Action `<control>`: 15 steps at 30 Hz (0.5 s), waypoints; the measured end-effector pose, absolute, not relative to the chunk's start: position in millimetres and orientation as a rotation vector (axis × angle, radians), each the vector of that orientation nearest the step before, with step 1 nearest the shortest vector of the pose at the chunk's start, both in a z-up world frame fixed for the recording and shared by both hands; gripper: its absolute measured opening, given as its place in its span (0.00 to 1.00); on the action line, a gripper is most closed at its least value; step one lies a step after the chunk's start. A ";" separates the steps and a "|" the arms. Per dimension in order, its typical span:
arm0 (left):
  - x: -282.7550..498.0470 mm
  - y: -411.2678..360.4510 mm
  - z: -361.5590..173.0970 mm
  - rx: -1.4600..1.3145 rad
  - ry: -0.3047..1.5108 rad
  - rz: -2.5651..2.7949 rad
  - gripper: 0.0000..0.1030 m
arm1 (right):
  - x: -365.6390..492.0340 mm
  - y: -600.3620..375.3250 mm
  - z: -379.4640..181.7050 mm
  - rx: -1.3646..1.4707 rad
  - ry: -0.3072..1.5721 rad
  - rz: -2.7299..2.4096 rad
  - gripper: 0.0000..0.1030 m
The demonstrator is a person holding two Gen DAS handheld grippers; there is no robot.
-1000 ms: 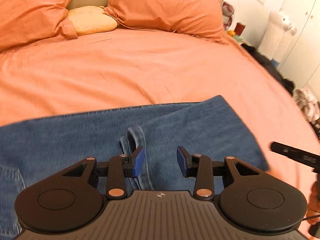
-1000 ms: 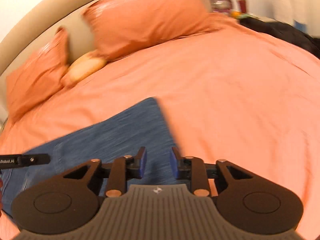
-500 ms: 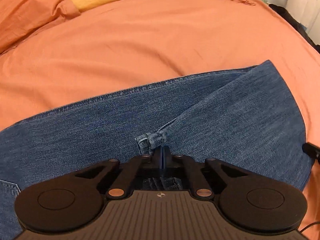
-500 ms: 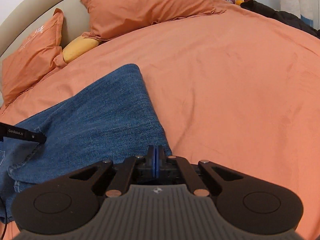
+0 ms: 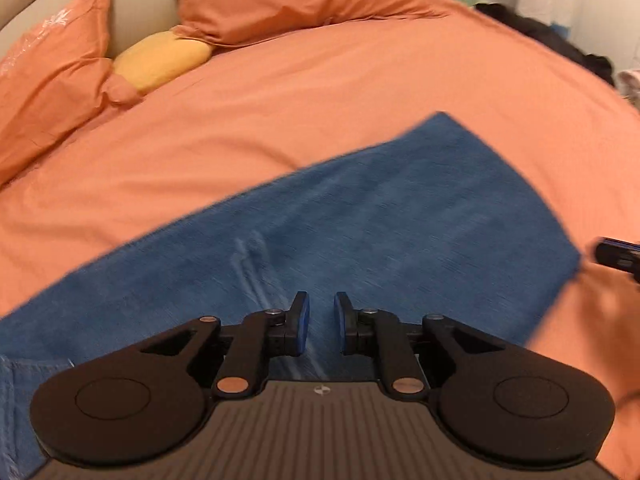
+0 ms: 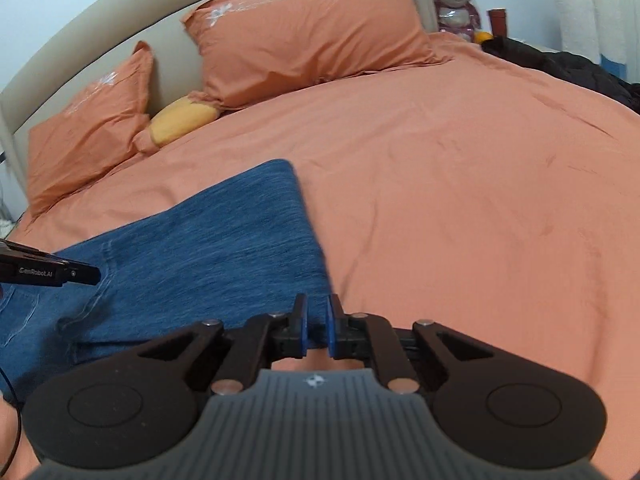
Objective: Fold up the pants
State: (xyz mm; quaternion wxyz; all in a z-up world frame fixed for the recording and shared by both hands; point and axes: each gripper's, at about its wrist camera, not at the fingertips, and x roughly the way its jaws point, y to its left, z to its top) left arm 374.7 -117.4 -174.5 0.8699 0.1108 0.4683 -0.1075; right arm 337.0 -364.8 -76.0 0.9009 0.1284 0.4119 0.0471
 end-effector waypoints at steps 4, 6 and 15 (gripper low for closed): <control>363.3 -122.9 -193.2 0.182 1.040 -0.208 0.18 | 342.9 -349.3 -84.3 0.154 0.890 0.118 0.11; 361.4 -117.1 -207.0 0.152 1.064 -0.185 0.17 | 345.7 -347.8 -96.4 0.145 0.957 0.108 0.12; 357.2 -99.9 -190.9 0.054 1.067 -0.177 0.16 | 337.8 -341.6 -91.2 0.095 0.931 0.091 0.13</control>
